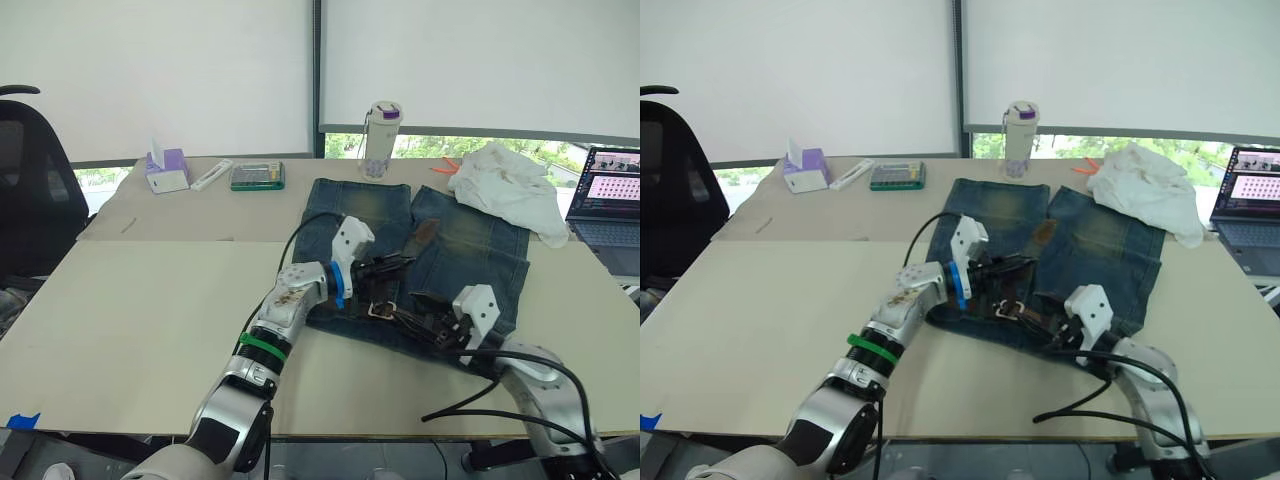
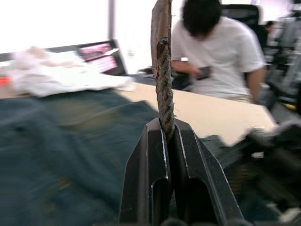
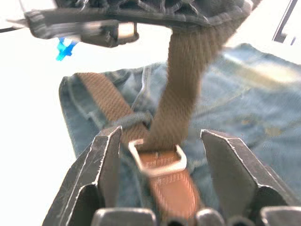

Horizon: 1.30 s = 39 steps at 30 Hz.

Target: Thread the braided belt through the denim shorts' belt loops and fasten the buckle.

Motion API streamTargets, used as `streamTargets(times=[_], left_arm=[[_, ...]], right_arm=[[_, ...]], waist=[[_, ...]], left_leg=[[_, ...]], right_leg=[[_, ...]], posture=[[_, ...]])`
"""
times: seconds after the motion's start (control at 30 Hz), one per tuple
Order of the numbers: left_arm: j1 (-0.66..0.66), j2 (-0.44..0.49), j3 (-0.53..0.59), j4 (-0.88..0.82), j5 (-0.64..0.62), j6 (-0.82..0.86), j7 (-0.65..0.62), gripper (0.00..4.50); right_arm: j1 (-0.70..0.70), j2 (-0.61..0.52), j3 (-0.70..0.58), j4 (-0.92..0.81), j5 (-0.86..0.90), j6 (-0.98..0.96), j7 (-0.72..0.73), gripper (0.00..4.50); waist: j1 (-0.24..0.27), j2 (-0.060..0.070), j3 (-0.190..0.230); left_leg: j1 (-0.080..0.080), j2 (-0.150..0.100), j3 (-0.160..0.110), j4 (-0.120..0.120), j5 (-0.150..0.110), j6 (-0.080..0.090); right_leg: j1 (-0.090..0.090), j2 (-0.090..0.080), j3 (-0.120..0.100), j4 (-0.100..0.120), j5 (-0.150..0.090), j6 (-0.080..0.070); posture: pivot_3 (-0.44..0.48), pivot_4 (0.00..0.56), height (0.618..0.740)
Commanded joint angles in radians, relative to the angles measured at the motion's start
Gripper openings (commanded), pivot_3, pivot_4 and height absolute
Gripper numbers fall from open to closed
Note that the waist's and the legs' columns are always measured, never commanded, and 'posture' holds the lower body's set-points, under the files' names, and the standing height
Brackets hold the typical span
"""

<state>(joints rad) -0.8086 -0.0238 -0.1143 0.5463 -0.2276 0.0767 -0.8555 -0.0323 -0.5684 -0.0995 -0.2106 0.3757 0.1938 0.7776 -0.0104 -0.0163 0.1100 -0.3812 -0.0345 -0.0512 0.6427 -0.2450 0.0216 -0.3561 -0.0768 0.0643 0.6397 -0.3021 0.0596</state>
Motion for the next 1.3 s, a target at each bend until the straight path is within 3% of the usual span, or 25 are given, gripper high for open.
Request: streamTargets(times=[0.03,0.33,0.6,1.0,1.1,1.3], left_arm=[[0.005,0.018,0.007,-0.02,0.058,-0.086,0.087,0.0],[0.066,0.112,-0.107,-0.06,0.245,-0.198,0.168,0.0],[0.078,0.123,-0.109,-0.076,0.268,-0.19,0.198,0.0],[0.091,0.124,-0.118,-0.097,0.261,-0.175,0.192,0.0],[0.092,0.129,-0.121,-0.097,0.265,-0.174,0.19,0.0],[0.098,0.149,-0.114,-0.105,0.281,-0.14,0.219,0.0]], right_arm=[[0.009,-0.048,-0.035,-0.076,0.004,0.056,-0.01,2.79],[-0.016,-0.09,0.087,-0.105,-0.176,0.101,-0.086,2.79],[-0.039,-0.092,0.155,-0.05,-0.373,0.048,-0.185,2.79],[-0.024,-0.096,0.158,-0.054,-0.495,0.076,-0.244,2.79],[-0.031,-0.085,0.17,-0.056,-0.516,0.056,-0.251,2.01],[-0.032,-0.064,0.199,-0.055,-0.608,-0.042,-0.333,0.03]], waist=[[0.001,0.0,0.0],[0.004,0.0,0.0],[0.015,0.0,0.0],[0.02,0.0,0.0],[0.02,0.0,0.0],[0.018,0.0,0.0]], left_leg=[[0.0,0.0,0.0,0.0,0.0,0.0],[0.0,0.0,0.0,0.0,0.0,0.0],[0.0,-0.001,0.0,0.0,0.0,0.0],[0.0,-0.001,0.0,0.0,0.0,0.0],[0.0,-0.001,0.0,0.0,0.0,0.0],[0.0,-0.001,0.0,0.0,0.0,0.0]], right_leg=[[0.0,0.0,0.0,0.0,0.0,0.0],[0.0,0.0,0.001,0.0,0.0,0.0],[-0.001,0.0,0.0,0.0,0.0,0.0],[0.0,0.0,0.0,0.0,0.0,0.0],[0.0,0.0,0.0,0.0,0.0,0.0],[-0.001,0.0,0.0,0.0,0.0,0.0]], posture=[[0.0,0.15,0.74],[0.0,0.15,0.74],[0.0,0.15,0.74],[0.0,0.15,0.74],[0.0,0.15,0.74],[0.0,0.15,0.74]])
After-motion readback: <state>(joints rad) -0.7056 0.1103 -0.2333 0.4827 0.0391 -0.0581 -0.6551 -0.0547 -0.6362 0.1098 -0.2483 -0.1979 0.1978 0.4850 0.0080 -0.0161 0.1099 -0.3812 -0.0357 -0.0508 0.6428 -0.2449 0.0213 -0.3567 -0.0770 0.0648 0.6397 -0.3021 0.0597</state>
